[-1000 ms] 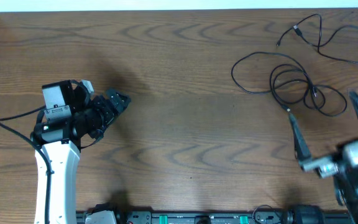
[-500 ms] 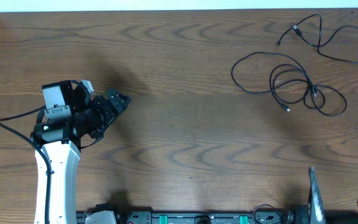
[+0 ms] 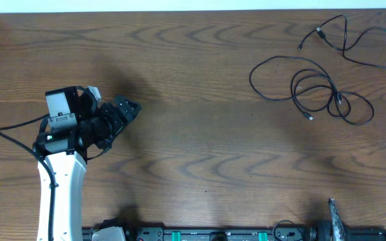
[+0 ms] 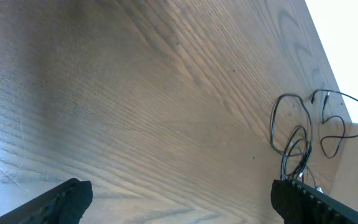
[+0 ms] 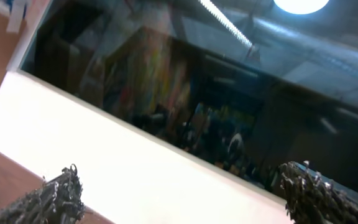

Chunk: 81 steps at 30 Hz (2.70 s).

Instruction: Untangle cables

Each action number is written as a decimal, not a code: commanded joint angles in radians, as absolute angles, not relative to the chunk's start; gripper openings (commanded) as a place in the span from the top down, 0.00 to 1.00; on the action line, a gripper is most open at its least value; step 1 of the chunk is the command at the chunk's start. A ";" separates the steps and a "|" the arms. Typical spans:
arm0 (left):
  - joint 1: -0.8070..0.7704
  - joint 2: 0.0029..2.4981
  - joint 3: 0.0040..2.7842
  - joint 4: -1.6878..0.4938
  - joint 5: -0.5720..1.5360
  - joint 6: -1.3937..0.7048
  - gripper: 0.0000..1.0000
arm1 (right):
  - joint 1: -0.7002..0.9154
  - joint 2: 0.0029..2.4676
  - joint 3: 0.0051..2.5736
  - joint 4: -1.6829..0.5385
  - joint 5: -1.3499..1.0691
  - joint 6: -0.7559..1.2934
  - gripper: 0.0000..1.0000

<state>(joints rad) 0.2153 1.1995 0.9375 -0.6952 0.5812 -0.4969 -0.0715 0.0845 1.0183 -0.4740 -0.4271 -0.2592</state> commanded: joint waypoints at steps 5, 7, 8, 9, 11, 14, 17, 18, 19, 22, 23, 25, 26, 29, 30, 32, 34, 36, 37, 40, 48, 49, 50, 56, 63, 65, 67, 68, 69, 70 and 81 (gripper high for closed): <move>0.220 1.189 0.945 -0.695 0.590 -0.490 0.03 | -0.066 0.082 1.020 -0.511 -0.418 -0.329 0.01; 0.220 1.189 0.945 -0.696 0.590 -0.490 0.04 | -0.066 0.083 1.020 -0.509 -0.417 -0.374 0.01; 0.220 1.189 0.945 -0.695 0.590 -0.491 0.04 | -0.066 0.083 1.020 -0.509 -0.417 -0.392 0.01; 0.220 1.189 0.945 -0.696 0.590 -0.490 0.04 | -0.067 0.083 1.019 -0.509 -0.417 -0.400 0.01; 0.220 1.189 0.945 -0.695 0.590 -0.490 0.04 | -0.066 0.084 1.016 -0.509 -0.423 -0.395 0.01; 0.220 1.189 0.945 -0.695 0.590 -0.490 0.04 | -0.066 0.087 0.965 -0.439 -0.424 -0.288 0.01; 0.220 1.189 0.945 -0.696 0.590 -0.490 0.04 | -0.066 0.096 0.882 -0.371 -0.397 -0.273 0.01; 0.220 1.189 0.945 -0.696 0.590 -0.490 0.04 | -0.066 0.099 0.855 -0.354 -0.388 -0.274 0.01; 0.220 1.189 0.945 -0.696 0.590 -0.490 0.04 | -0.066 0.101 0.825 -0.331 -0.383 -0.273 0.01; 0.220 1.189 0.945 -0.695 0.590 -0.490 0.04 | -0.066 0.107 0.730 -0.258 -0.384 -0.261 0.01; 0.220 1.189 0.945 -0.695 0.590 -0.490 0.03 | -0.066 0.110 0.698 -0.231 -0.384 -0.244 0.01; 0.220 1.189 0.945 -0.695 0.590 -0.490 0.04 | -0.066 0.120 0.619 -0.162 -0.384 -0.194 0.01; 0.220 1.189 0.945 -0.695 0.590 -0.490 0.04 | -0.066 0.123 0.582 -0.123 -0.384 -0.168 0.01; 0.220 1.189 0.945 -0.695 0.590 -0.490 0.04 | -0.066 0.120 0.459 0.018 -0.373 -0.113 0.01; 0.220 1.189 0.945 -0.696 0.590 -0.490 0.03 | -0.067 0.120 0.408 0.077 -0.361 -0.097 0.01; 0.220 1.189 0.945 -0.695 0.590 -0.491 0.04 | -0.067 0.117 0.336 0.144 -0.337 -0.097 0.01; 0.220 1.189 0.945 -0.695 0.590 -0.491 0.04 | -0.067 0.099 0.259 0.198 -0.296 -0.097 0.01; 0.220 1.189 0.945 -0.696 0.590 -0.490 0.04 | -0.067 0.061 0.194 0.227 -0.262 -0.097 0.01; 0.220 1.189 0.945 -0.695 0.590 -0.490 0.04 | -0.067 0.032 0.162 0.231 -0.251 -0.097 0.01; 0.220 1.189 0.945 -0.695 0.590 -0.490 0.04 | -0.073 0.005 0.089 0.278 -0.225 -0.044 0.01; 0.220 1.189 0.945 -0.695 0.590 -0.490 0.04 | -0.071 0.005 0.002 0.262 -0.144 0.002 0.01; 0.220 1.189 0.945 -0.695 0.590 -0.490 0.03 | -0.071 0.005 0.005 0.221 -0.120 0.003 0.01; 0.220 1.189 0.945 -0.695 0.590 -0.490 0.04 | -0.071 0.005 0.006 0.191 -0.105 0.003 0.01; 0.220 1.189 0.945 -0.696 0.590 -0.490 0.04 | -0.072 0.005 0.005 0.079 -0.103 0.003 0.01; 0.220 1.189 0.945 -0.696 0.590 -0.490 0.04 | -0.071 0.006 0.006 -0.070 -0.081 0.003 0.01; 0.220 1.189 0.945 -0.696 0.590 -0.490 0.04 | -0.071 0.007 0.006 -0.070 -0.081 0.003 0.01; 0.220 1.189 0.945 -0.696 0.590 -0.490 0.03 | -0.071 0.007 0.006 -0.070 -0.081 0.003 0.01; 0.220 1.189 0.945 -0.695 0.590 -0.490 0.04 | -0.071 0.007 0.006 -0.070 -0.081 0.003 0.01; 0.220 1.189 0.945 -0.696 0.590 -0.490 0.04 | -0.071 0.007 0.006 -0.070 -0.081 0.003 0.01; 0.220 1.189 0.945 -0.695 0.590 -0.490 0.04 | -0.071 0.007 0.006 -0.070 -0.081 0.003 0.01; 0.220 1.189 0.945 -0.696 0.590 -0.491 0.04 | -0.071 0.007 0.006 -0.070 -0.081 0.003 0.01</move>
